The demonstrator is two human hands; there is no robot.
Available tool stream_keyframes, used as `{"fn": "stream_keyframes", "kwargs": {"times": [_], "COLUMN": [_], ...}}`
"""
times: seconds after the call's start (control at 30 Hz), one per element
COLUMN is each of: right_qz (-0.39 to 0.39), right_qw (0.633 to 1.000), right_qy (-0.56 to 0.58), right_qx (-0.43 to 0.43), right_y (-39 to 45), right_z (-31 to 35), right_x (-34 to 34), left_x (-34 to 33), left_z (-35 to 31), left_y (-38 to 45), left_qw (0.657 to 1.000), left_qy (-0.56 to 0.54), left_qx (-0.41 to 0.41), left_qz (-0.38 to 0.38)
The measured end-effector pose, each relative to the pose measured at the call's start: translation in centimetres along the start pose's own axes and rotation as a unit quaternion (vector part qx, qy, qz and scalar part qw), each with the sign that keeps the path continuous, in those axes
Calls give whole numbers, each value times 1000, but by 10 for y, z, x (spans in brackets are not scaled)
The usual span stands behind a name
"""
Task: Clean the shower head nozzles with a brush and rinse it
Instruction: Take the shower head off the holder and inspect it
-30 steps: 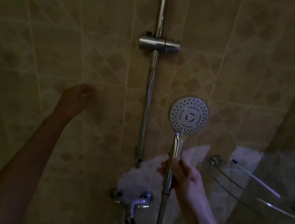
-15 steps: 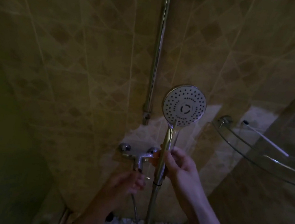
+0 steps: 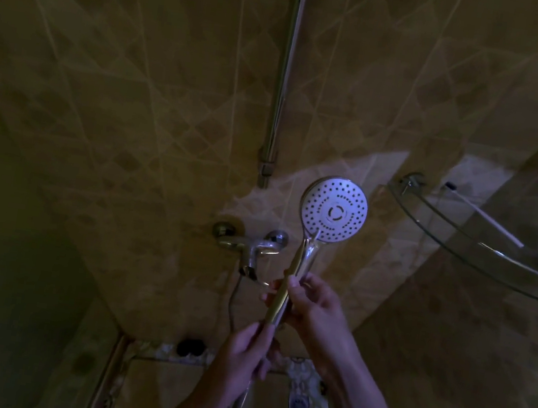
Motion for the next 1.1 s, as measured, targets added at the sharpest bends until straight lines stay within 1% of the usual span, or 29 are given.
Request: {"fn": "stream_keyframes", "kwargs": {"times": [0.07, 0.17, 0.27, 0.37, 0.47, 0.57, 0.67, 0.77, 0.87, 0.93, 1.03, 1.1], "right_qz": [-1, -10, -50, -87, -117, -143, -180, -195, -176, -146, -63, -10], "right_qw": [1000, 1000, 998, 995, 992, 988, 983, 981, 979, 976, 966, 950], "right_qy": [4, -2, 0, 3, -7, 10, 10, 22, 106, 161, 250, 312], "right_qx": [-12, -21, -26, -37, -43, -54, -37, -4, 13, 11, 5, 8], "right_y": [0, 2, 0, -7, -18, -28, -36, -46, -56, -59, -63, -63], "right_z": [-3, -7, -15, -27, -38, -44, -47, -49, -47, -45, -43, -41], "right_x": [2, 8, 20, 36, 55, 69, 78, 84, 90, 95, 100, 101], "left_x": [-5, -10, -13, -16, -23, -35, -47, -57, -61, -64, -69, -72], "left_z": [2, 3, 11, 24, 37, 47, 54, 59, 61, 62, 61, 56], "left_y": [0, -1, 0, -2, -1, -6, -13, -20, -25, -27, -31, -33], "left_qw": [1000, 1000, 999, 996, 996, 994, 993, 987, 970, 951, 919, 910], "left_qy": [-13, -15, -17, 24, 30, 40, 32, -30, -116, -180, -257, -267], "left_qx": [5, 13, 40, 51, 58, 64, 83, 121, 154, 183, 203, 195], "left_qz": [-7, 12, 34, 63, 62, 74, 83, 103, 148, 171, 219, 251]}}
Point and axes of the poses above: each hand's wrist, its own y-axis towards the middle knuckle, its own x-axis out of the back of the hand, z = x × y, the point moved 2 cm from there along y, towards the middle knuckle, and after that the axes turned 7 degrees about y, right-handed, at the moved point
